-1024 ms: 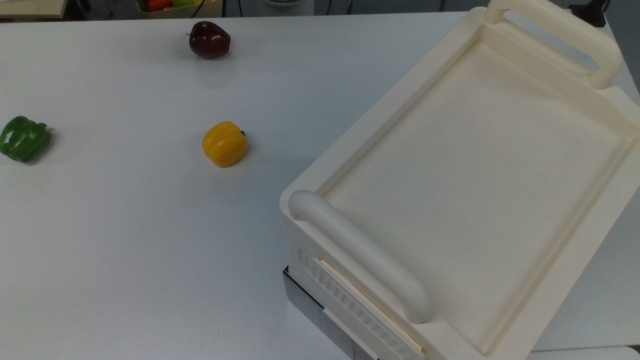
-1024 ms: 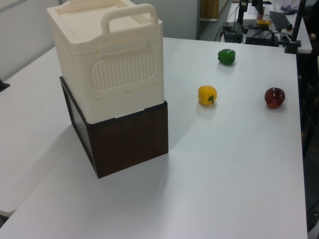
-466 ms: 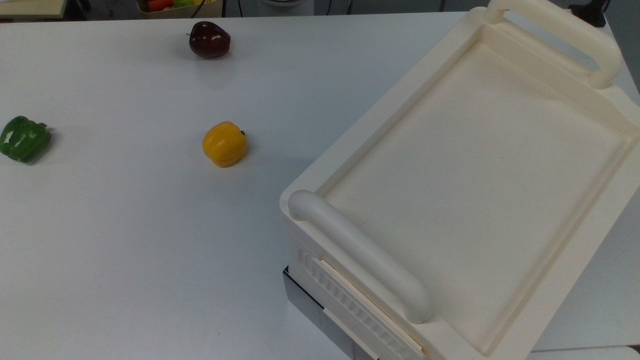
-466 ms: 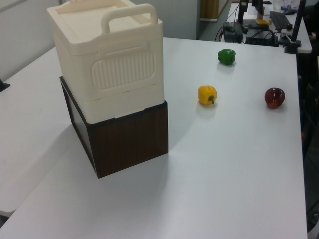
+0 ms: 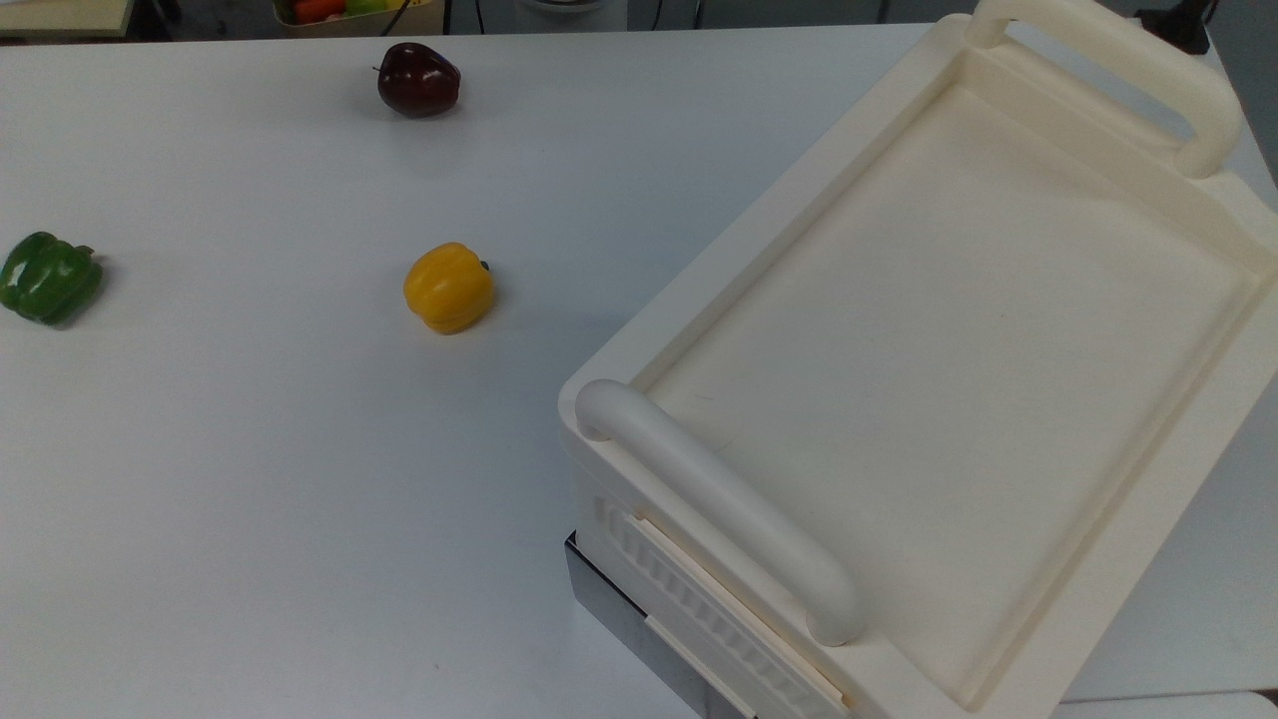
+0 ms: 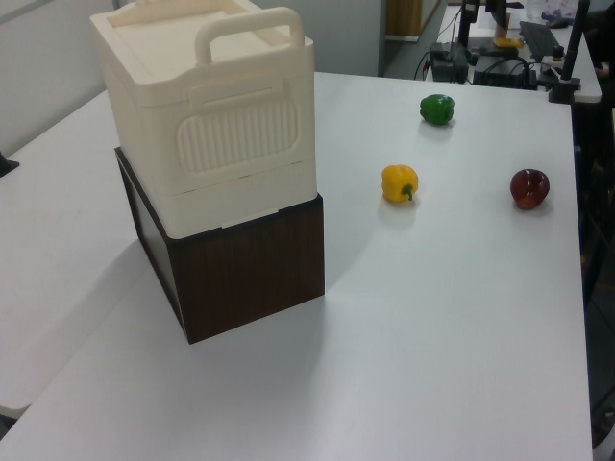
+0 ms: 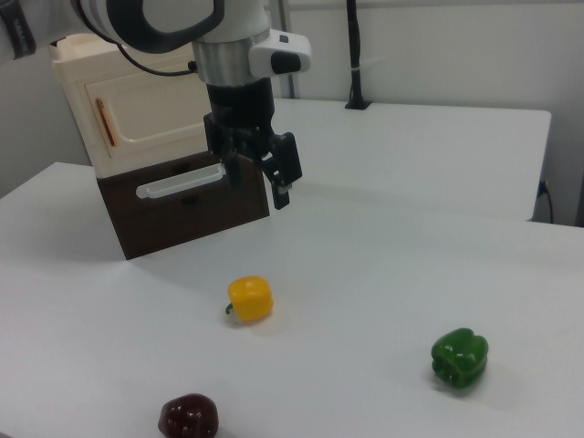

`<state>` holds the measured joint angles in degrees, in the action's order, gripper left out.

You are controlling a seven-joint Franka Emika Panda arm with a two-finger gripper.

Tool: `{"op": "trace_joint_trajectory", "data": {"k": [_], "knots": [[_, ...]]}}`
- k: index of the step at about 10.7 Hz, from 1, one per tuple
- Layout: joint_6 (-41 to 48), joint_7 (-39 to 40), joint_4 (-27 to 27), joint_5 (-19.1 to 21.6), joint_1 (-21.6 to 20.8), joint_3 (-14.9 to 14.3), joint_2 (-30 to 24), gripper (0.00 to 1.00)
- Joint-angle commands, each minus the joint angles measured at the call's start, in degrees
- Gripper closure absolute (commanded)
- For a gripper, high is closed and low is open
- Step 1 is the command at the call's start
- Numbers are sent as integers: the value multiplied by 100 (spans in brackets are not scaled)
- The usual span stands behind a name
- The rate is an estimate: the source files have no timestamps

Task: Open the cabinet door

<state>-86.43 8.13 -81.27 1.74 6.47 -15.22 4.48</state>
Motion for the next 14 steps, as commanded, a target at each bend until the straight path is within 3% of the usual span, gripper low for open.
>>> {"op": "trace_joint_trajectory", "data": {"k": [1,11,14], "knots": [[100,57,-56,19,-58,-69,-115,0],[100,13,-73,45,-75,-8,-106,0],[108,13,-64,283,-58,-8,-114,0]]}}
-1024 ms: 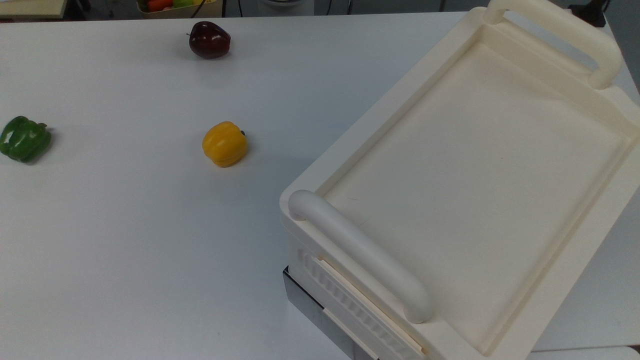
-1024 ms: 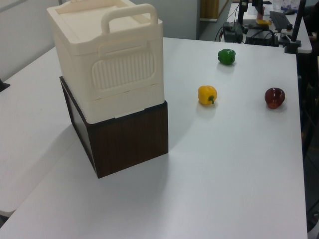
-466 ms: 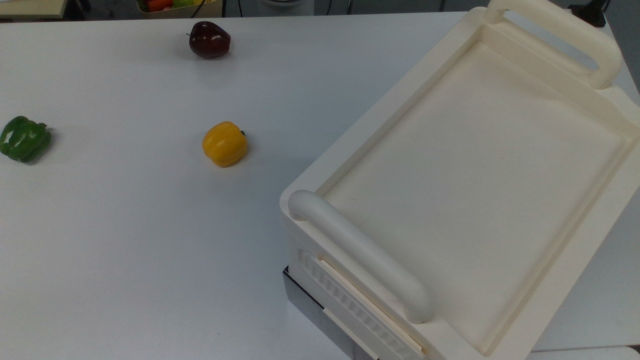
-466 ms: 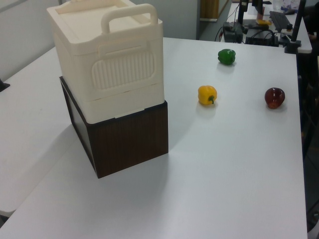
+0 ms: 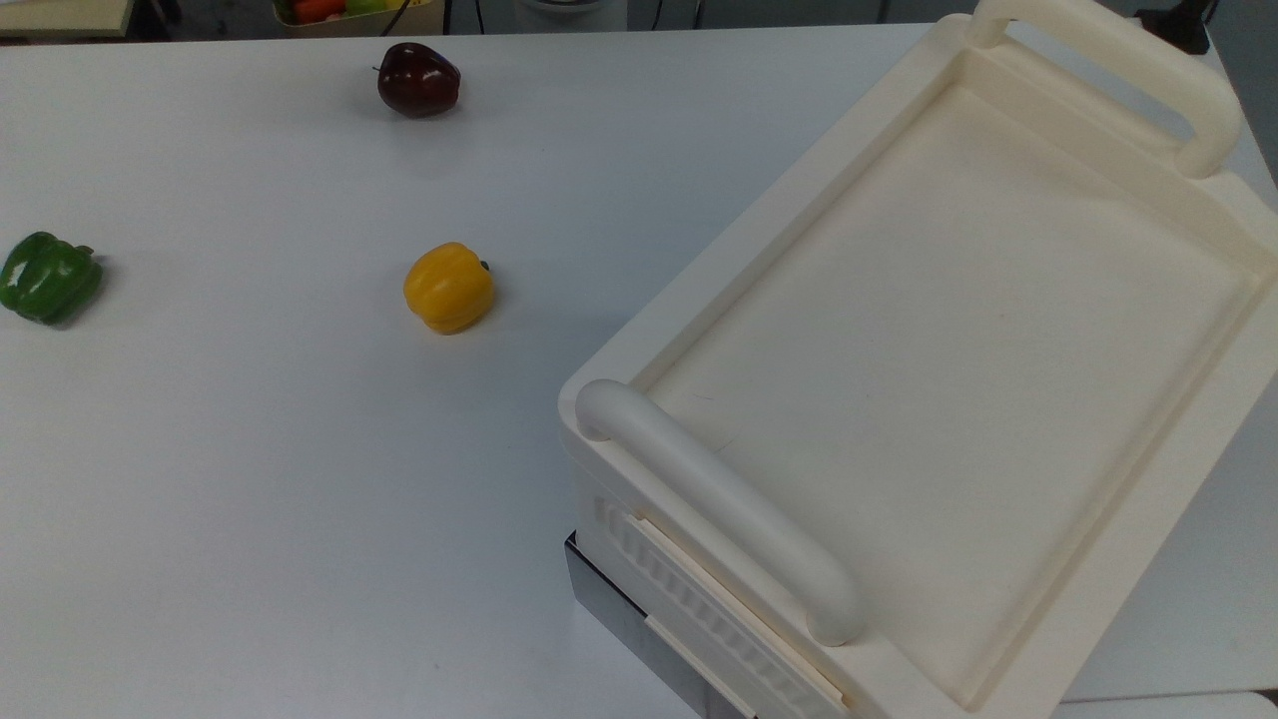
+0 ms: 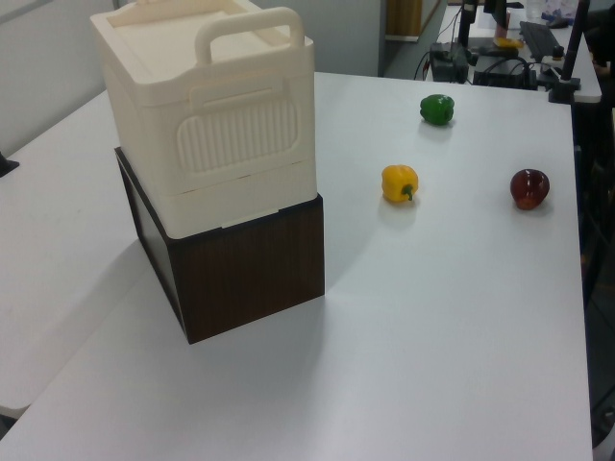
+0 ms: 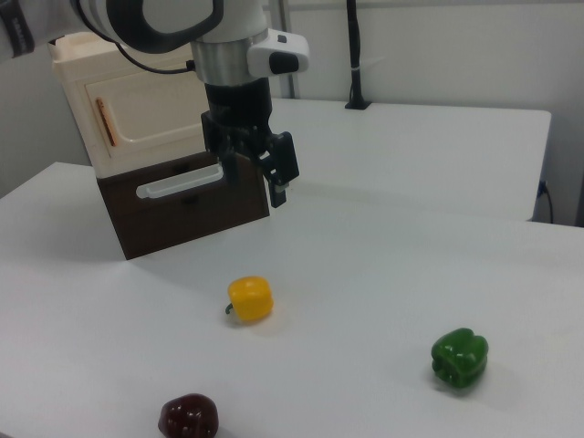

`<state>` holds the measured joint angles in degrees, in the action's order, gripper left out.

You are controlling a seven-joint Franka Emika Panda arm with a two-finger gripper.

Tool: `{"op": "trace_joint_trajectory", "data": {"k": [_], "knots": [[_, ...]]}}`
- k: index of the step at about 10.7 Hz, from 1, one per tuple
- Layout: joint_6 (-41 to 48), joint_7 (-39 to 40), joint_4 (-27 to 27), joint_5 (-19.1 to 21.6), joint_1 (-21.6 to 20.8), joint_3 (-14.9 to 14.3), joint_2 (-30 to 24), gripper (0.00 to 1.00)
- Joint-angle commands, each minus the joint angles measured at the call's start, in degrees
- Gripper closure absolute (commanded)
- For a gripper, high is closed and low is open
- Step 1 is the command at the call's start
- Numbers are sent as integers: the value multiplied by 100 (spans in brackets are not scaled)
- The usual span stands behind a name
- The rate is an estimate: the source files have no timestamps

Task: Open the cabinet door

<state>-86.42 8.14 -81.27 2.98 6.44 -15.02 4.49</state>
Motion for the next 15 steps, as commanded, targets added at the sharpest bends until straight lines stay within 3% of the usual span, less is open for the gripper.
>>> {"op": "trace_joint_trajectory", "data": {"k": [1,3,5,8,10,12,15], "knots": [[143,21,-64,159,-82,-10,-115,0],[353,56,-73,159,-117,8,-115,0],[425,65,-82,107,-265,8,-106,10],[381,13,-90,124,-319,8,-27,9],[320,74,-73,167,-398,8,52,0],[-380,83,-90,316,-389,-18,87,0],[-533,74,-90,414,-407,-10,202,0]]}}
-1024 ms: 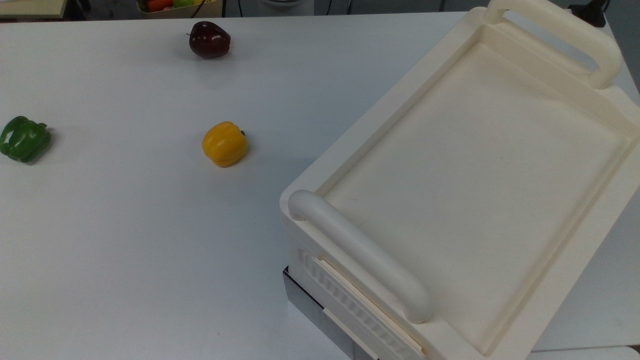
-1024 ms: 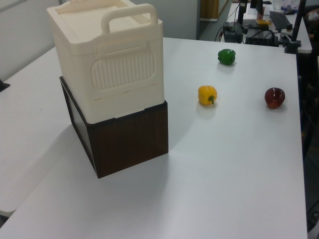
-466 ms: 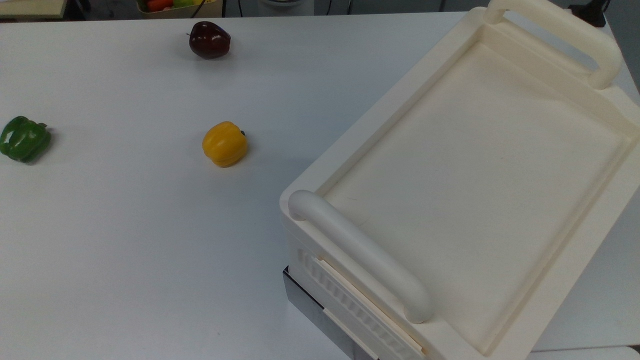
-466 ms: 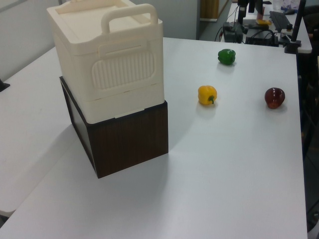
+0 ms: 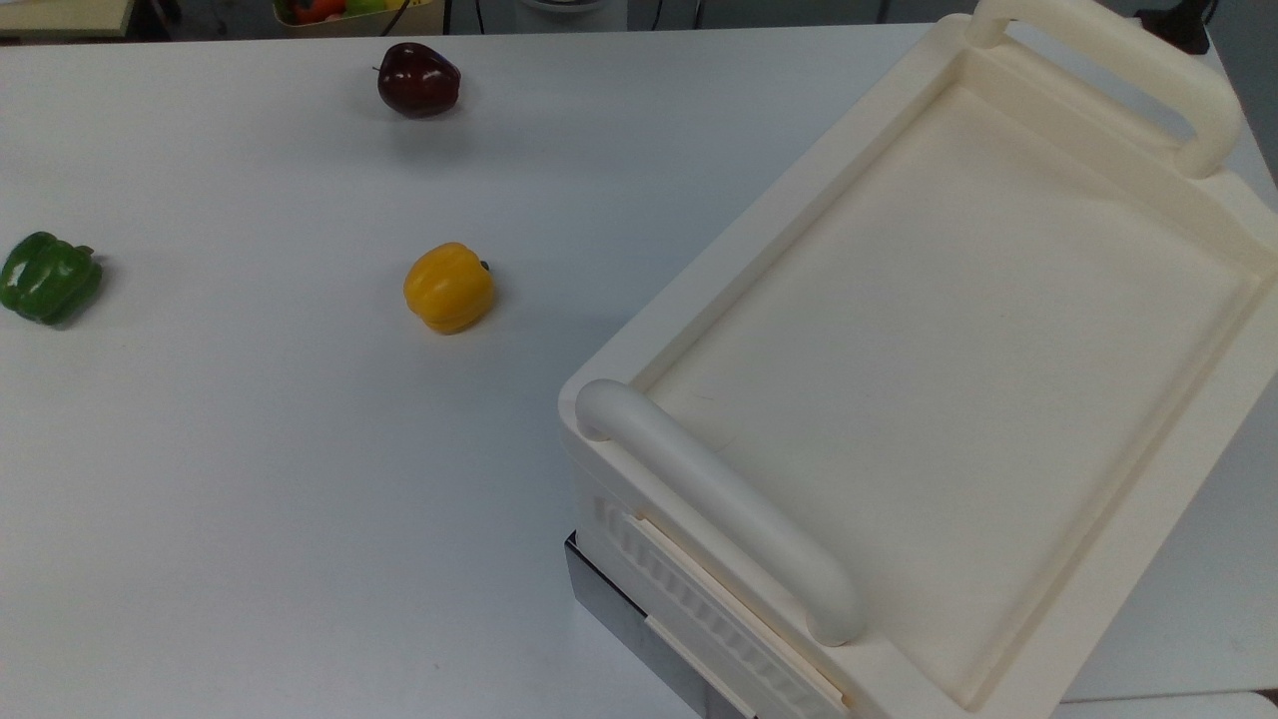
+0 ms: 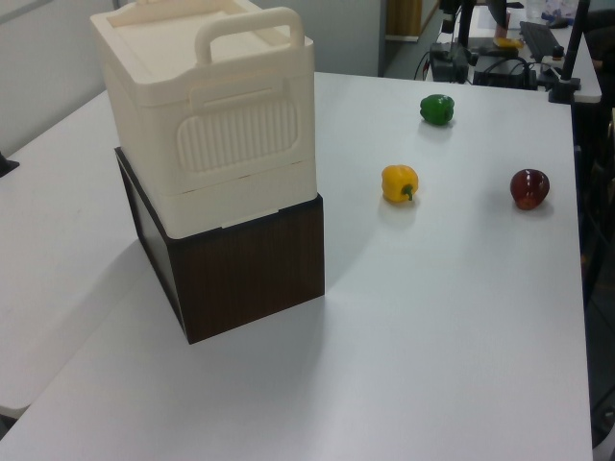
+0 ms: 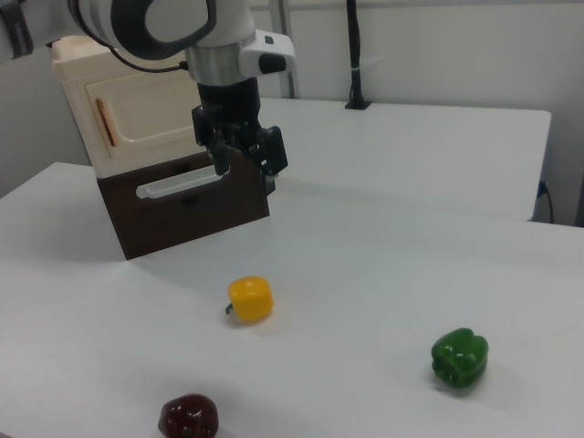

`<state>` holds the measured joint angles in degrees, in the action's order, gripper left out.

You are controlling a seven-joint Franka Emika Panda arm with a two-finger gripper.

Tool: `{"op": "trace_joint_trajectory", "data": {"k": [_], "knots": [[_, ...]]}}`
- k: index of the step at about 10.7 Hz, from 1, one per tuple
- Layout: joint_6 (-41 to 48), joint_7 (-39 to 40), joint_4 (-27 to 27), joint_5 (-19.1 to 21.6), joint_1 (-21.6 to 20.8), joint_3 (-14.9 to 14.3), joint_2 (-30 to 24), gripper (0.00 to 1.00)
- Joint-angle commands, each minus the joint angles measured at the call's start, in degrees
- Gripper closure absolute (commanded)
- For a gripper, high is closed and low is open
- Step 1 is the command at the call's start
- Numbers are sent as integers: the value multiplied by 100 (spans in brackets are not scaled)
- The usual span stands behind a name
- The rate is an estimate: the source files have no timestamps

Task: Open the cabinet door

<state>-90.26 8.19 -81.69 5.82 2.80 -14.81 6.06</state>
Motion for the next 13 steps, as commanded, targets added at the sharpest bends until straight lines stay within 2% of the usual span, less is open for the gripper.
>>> {"op": "trace_joint_trajectory", "data": {"k": [1,9,11,13], "knots": [[-158,77,-49,130,-60,-31,62,0],[-544,270,-49,148,-122,-13,211,0],[-554,629,-32,139,-428,-13,185,0],[-571,1338,4,130,-587,39,194,0]]}}
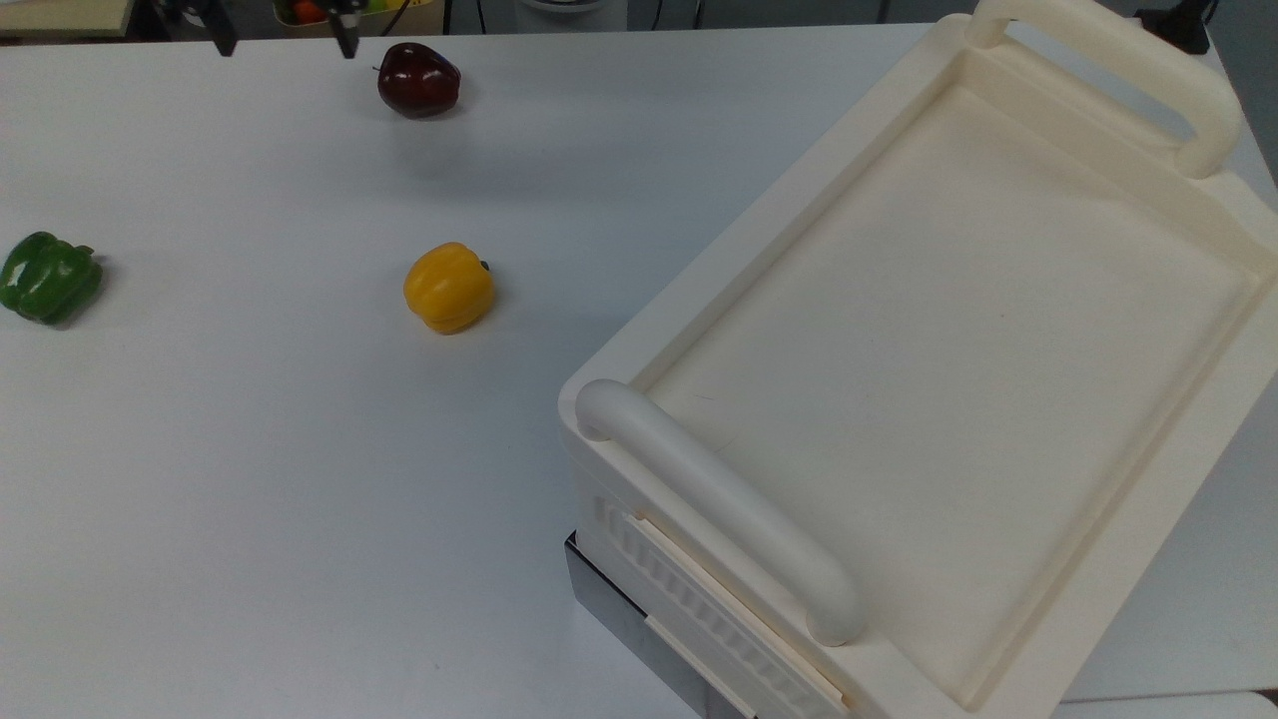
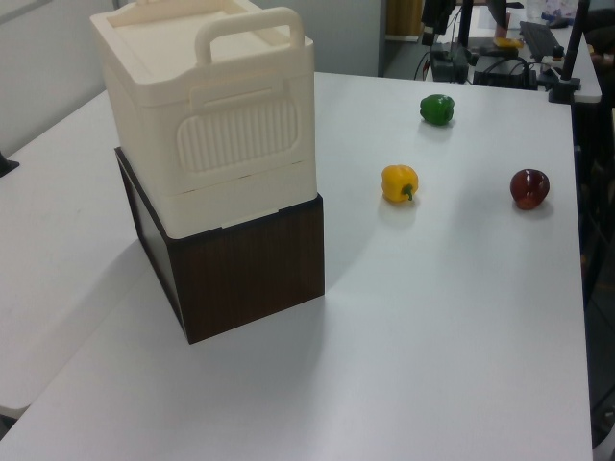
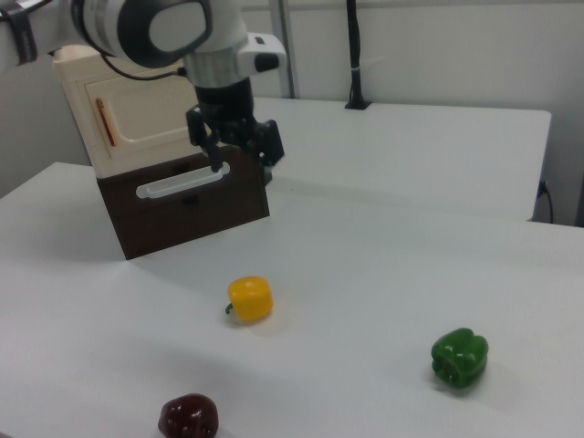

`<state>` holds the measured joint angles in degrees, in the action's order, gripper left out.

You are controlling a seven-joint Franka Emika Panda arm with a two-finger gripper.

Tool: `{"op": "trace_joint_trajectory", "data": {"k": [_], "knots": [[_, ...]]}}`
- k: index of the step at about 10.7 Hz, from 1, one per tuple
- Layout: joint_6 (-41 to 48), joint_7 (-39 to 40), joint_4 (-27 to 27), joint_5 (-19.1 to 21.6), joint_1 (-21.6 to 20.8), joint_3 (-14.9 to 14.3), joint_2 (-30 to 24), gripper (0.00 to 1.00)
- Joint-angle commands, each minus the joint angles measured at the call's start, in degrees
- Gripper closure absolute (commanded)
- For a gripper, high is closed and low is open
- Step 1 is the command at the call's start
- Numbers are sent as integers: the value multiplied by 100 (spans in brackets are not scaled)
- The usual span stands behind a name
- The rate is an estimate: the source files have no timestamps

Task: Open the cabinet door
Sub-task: 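Raise the gripper and move it toward the cream cabinet door edge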

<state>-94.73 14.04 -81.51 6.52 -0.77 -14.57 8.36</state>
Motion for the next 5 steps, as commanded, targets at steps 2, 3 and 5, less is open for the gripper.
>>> {"op": "trace_joint_trajectory", "data": {"k": [2,3,5], "knots": [[-211,1337,-5,68,-572,50,-36,0],[-517,1617,29,147,-687,146,-36,0],[-1115,1831,30,270,-723,655,-19,0]]}}
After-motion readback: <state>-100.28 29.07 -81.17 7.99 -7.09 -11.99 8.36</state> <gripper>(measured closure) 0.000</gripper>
